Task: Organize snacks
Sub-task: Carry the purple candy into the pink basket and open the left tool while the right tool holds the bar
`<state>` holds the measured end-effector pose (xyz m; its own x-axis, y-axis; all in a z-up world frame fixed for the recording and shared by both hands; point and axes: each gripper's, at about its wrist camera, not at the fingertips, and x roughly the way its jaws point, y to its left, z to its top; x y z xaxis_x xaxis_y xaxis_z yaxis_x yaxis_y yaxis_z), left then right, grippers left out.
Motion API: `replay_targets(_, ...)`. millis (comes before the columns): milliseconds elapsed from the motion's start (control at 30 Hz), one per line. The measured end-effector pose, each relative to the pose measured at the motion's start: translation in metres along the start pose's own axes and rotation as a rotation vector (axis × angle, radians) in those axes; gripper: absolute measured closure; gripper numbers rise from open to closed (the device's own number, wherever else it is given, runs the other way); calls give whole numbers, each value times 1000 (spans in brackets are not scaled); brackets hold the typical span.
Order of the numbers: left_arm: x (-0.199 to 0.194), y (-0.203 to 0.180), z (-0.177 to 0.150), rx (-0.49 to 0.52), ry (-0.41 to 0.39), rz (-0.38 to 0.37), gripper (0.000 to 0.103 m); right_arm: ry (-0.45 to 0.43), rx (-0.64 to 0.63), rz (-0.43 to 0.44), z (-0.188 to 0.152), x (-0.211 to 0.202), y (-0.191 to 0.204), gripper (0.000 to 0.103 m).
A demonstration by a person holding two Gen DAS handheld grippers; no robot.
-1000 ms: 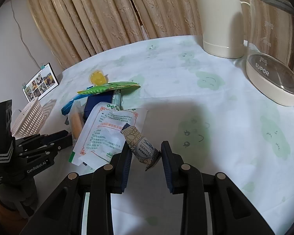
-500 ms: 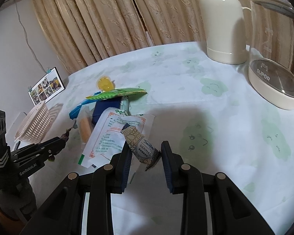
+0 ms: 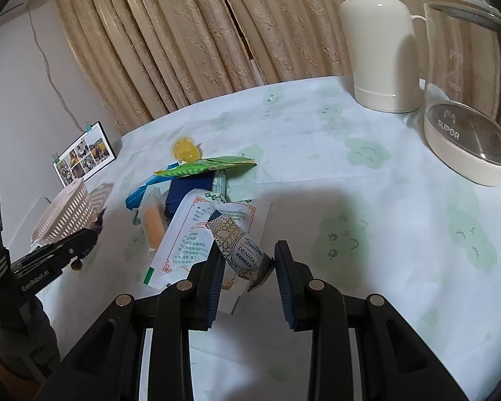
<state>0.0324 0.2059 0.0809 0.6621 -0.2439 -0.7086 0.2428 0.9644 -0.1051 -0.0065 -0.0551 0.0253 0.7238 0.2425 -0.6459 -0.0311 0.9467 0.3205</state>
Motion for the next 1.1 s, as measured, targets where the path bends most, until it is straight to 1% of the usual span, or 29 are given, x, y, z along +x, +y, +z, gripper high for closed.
replay_targets(200, -10, 13, 5, -31, -31, 9, 87, 2, -3, 1, 0, 1, 0, 75)
replay_targets(700, -37, 58, 20, -125, -116, 79, 87, 1, 8, 6, -7, 3, 6, 75)
replay_targets(1100, -58, 122, 32, -244, -198, 177, 86, 9, 17, 8, -10, 4, 15, 75)
